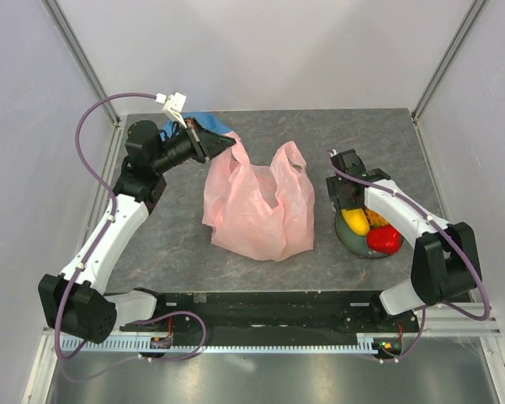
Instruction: Place the fruits into the plastic bag
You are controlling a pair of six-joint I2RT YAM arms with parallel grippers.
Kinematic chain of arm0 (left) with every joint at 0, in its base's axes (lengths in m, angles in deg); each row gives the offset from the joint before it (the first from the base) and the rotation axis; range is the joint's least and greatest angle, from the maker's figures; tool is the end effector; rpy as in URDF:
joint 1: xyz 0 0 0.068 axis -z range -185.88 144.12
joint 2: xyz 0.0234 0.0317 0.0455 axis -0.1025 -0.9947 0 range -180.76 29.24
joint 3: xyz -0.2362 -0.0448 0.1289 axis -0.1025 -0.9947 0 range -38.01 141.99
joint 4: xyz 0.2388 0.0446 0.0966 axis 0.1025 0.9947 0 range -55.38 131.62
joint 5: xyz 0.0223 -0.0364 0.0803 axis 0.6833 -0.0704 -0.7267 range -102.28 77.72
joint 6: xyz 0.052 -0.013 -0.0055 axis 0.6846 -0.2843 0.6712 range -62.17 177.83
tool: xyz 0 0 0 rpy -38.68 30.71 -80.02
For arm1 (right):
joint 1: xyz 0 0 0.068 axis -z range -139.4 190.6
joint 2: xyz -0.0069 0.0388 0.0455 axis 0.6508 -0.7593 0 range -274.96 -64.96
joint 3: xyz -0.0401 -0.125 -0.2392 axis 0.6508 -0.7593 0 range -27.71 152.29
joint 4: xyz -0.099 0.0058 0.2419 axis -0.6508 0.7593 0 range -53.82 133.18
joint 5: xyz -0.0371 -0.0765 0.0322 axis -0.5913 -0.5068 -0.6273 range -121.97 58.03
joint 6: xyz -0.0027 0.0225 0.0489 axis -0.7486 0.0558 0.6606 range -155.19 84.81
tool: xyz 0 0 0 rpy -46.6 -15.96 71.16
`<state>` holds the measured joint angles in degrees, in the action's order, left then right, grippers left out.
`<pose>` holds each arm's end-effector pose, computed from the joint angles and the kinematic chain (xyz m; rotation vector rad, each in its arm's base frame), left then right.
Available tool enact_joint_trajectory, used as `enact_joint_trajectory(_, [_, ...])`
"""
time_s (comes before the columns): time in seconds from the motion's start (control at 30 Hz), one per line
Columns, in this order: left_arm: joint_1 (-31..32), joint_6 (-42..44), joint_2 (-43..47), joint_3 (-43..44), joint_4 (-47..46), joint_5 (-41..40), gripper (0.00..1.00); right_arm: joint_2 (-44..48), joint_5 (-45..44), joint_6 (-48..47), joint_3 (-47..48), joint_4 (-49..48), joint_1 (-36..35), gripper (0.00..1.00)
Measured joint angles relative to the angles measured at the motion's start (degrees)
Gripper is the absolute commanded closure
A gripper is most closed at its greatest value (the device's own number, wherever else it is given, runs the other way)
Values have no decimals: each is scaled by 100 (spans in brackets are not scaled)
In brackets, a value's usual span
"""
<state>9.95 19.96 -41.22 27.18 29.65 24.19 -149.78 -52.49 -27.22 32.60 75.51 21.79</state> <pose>0.2672 -0.0977 0.3990 0.2130 1.7024 -1.2115 0.2798 0.0822 0.2332 -0.1368 2.5992 -0.3178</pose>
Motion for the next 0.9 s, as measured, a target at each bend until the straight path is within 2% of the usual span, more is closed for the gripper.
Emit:
enact_joint_trajectory(0.2, [-13,0,0,0,4,7,98,-227,195,-413,0,-162,0,27])
enact_joint_trajectory(0.63, [-72,0,-15,0,4,13,98,-592,262,-826,0,-251,2,28])
enact_joint_trajectory(0.8, [-76,0,-22,0,4,15,98,-715,258,-885,0,-249,7,32])
enact_joint_trajectory(0.9, [-76,0,-31,0,7,15,99,-739,256,-892,0,-254,9,41])
